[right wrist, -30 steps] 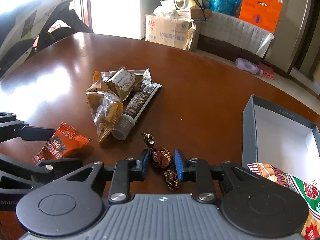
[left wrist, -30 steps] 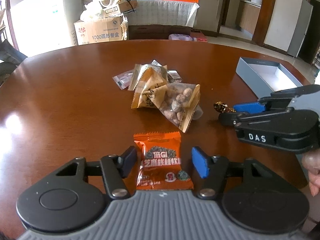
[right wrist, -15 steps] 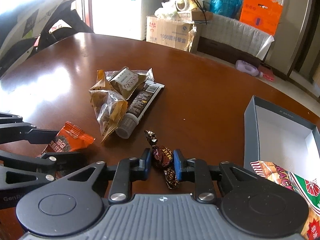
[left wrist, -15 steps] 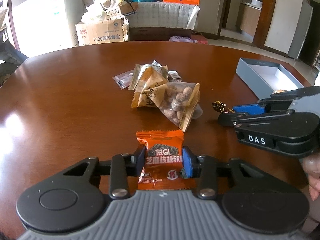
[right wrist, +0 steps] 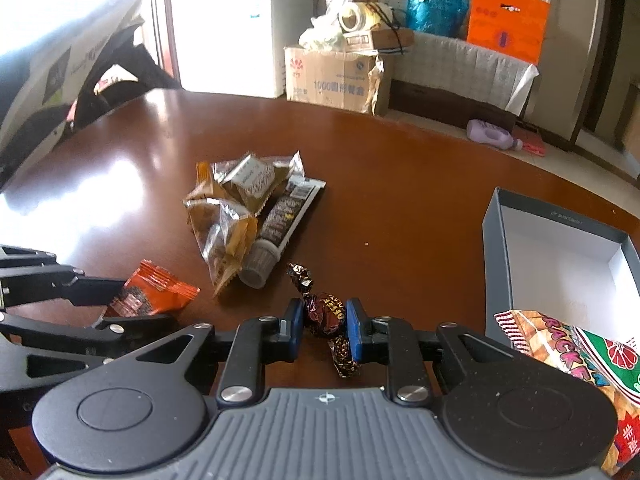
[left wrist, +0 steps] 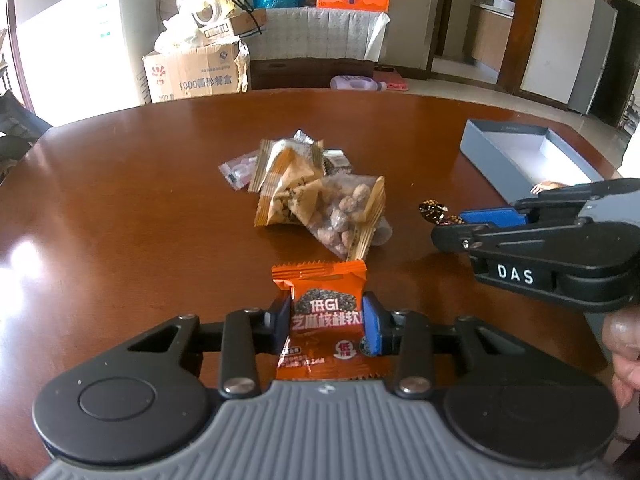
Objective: Organize snacks
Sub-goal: 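Lift and carry the TIGI packet and chocolate over the box lid with both tools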
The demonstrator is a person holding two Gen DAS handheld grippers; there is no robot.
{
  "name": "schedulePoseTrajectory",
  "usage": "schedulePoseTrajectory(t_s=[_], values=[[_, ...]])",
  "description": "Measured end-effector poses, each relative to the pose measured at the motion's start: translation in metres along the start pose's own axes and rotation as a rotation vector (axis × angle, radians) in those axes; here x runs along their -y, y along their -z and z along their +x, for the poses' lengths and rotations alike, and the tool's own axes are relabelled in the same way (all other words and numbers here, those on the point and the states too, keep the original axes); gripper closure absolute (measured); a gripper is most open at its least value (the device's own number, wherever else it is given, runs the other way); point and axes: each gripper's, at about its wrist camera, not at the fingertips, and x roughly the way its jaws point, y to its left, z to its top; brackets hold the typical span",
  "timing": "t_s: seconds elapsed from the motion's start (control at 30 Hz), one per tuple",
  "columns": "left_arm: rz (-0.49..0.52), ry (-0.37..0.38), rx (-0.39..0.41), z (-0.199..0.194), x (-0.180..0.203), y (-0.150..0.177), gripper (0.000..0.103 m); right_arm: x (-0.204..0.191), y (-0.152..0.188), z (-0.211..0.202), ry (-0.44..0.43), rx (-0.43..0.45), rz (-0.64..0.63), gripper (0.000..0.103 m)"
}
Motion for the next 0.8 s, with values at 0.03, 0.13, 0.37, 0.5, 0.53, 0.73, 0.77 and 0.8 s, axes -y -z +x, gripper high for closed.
schedulePoseTrajectory(t_s=[0.03,0.13,0.37,0.5,0.53,0.73,0.77,0.8], values=[[0.002,0.000,0.006,-0.002,0.000,-0.001,0.069,0.000,-0.001,-0.002,0.001,0.004,0.002,0.079],[0.005,0.004,0.019,-0.007,0.002,-0.007,0.069,-0.001,-0.002,-0.009,-0.001,0.021,0.006,0.079],[0.016,0.015,0.050,-0.019,0.010,-0.018,0.068,-0.004,-0.010,-0.029,0.003,0.065,0.006,0.079],[0.025,0.026,0.063,-0.024,0.015,-0.025,0.068,-0.002,-0.014,-0.041,0.015,0.091,0.009,0.079],[0.029,0.030,0.067,-0.025,0.017,-0.027,0.069,-0.001,-0.015,-0.044,0.018,0.098,0.011,0.079],[0.056,0.058,0.092,-0.032,0.036,-0.041,0.068,0.011,-0.018,-0.064,0.050,0.127,0.021,0.079],[0.060,0.062,0.095,-0.033,0.039,-0.042,0.068,0.014,-0.018,-0.067,0.056,0.130,0.024,0.079],[0.064,0.065,0.099,-0.035,0.042,-0.044,0.068,0.017,-0.017,-0.069,0.061,0.132,0.027,0.079]])
